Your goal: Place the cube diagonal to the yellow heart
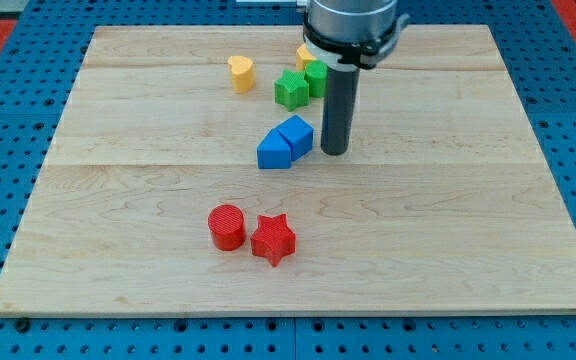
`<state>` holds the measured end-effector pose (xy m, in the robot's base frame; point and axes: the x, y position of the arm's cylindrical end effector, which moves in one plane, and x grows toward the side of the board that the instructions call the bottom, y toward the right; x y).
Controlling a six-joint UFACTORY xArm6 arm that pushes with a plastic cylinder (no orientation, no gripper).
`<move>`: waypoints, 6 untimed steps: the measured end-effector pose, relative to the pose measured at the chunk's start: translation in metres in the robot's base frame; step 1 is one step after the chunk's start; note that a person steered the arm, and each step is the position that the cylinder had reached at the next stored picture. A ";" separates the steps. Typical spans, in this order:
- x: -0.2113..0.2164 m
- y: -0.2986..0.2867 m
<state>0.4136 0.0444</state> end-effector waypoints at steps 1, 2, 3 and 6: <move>-0.016 -0.018; -0.017 -0.002; -0.021 -0.021; -0.061 -0.146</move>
